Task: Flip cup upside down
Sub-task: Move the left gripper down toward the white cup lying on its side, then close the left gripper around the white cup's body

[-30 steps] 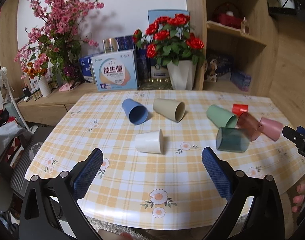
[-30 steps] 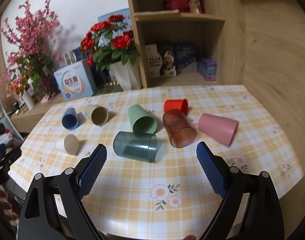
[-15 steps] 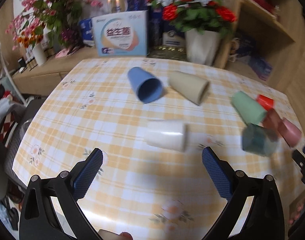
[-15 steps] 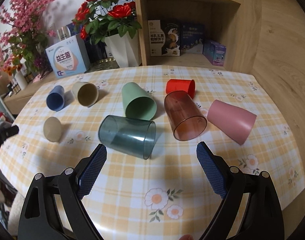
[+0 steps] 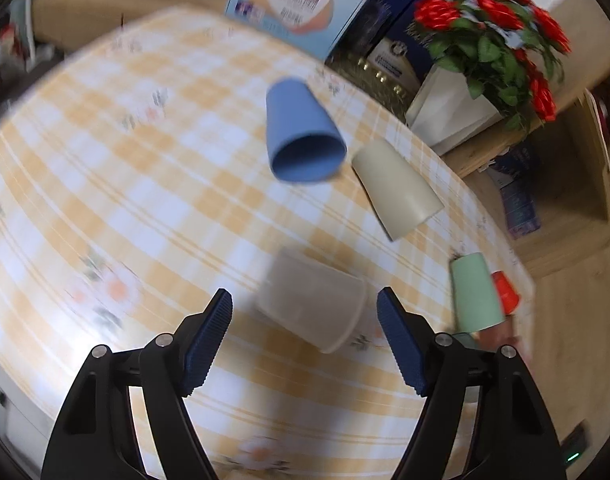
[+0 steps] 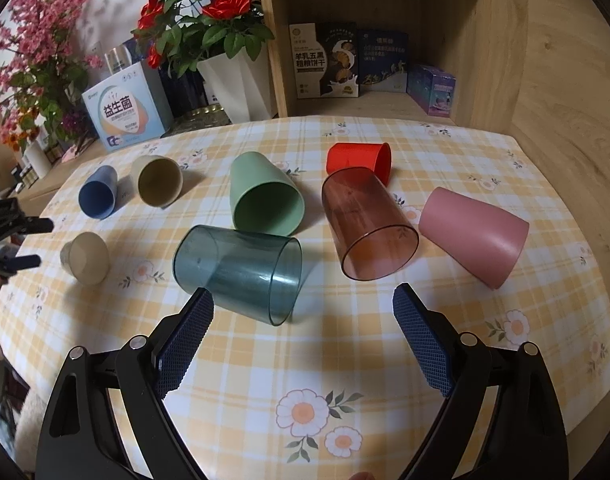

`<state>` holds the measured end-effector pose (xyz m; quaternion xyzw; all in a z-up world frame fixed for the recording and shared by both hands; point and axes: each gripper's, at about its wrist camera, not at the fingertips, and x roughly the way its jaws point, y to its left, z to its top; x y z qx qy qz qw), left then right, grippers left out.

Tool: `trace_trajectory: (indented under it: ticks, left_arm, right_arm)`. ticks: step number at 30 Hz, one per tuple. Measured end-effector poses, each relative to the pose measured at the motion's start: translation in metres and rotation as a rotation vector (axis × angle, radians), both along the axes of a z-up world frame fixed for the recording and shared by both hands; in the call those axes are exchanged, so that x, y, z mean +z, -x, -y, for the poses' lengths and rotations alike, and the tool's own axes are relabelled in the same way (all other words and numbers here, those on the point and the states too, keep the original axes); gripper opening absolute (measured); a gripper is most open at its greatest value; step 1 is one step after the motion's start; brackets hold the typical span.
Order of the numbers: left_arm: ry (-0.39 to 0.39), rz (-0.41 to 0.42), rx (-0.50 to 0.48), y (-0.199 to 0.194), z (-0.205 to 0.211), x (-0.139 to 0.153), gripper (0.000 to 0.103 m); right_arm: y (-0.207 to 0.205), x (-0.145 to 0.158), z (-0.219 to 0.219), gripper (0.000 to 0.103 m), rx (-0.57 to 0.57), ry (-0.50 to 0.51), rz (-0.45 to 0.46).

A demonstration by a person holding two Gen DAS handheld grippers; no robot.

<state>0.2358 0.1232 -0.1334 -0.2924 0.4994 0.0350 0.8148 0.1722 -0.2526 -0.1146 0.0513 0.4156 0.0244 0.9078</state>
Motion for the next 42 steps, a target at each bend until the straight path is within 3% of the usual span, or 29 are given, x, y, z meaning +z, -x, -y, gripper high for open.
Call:
trace_trajectory:
  ticks: [5, 7, 12, 18, 22, 27, 30, 32, 35, 39, 42]
  left_arm:
    - [0.258, -0.062, 0.146, -0.007, -0.007, -0.027, 0.07]
    - [0.31, -0.08, 0.196, -0.009, -0.008, -0.033, 0.07]
    - [0.354, -0.139, 0.315, -0.012, -0.014, -0.053, 0.071]
    - [0.347, -0.154, 0.374, -0.024, -0.02, -0.065, 0.075]
    - [0.334, -0.16, 0.33, -0.031, -0.012, -0.064, 0.075]
    - [0.251, -0.149, 0.253, -0.037, -0.002, -0.061, 0.075]
    - [0.235, -0.141, 0.243, -0.039, -0.003, -0.061, 0.071]
    - [0.23, -0.134, 0.226, -0.041, -0.003, -0.06, 0.061]
    - [0.205, -0.118, 0.169, -0.036, 0.0, -0.054, 0.057]
    - [0.096, -0.117, 0.019, -0.024, 0.014, -0.05, 0.056]
    - [0.09, -0.125, -0.048, -0.016, 0.019, -0.056, 0.056]
  right_arm:
    - [0.0, -0.004, 0.002, 0.088, -0.008, -0.007, -0.006]
    - [0.0, -0.005, 0.002, 0.088, -0.004, -0.006, -0.009]
    - [0.001, -0.008, 0.003, 0.088, -0.001, -0.003, -0.017]
    - [0.0, -0.011, 0.006, 0.088, -0.015, 0.003, -0.027]
    - [-0.001, -0.011, 0.007, 0.088, -0.021, 0.002, -0.032]
    - [-0.001, -0.012, 0.007, 0.088, -0.02, -0.005, -0.034]
    - [-0.001, -0.013, 0.005, 0.088, -0.011, -0.007, -0.04]
    - [0.0, -0.013, 0.005, 0.088, -0.012, -0.012, -0.041]
    - [0.002, -0.011, 0.008, 0.088, -0.019, -0.02, -0.034]
    - [0.003, -0.009, 0.015, 0.088, -0.041, -0.028, -0.024]
    - [0.001, -0.011, 0.017, 0.088, -0.053, -0.037, -0.035]
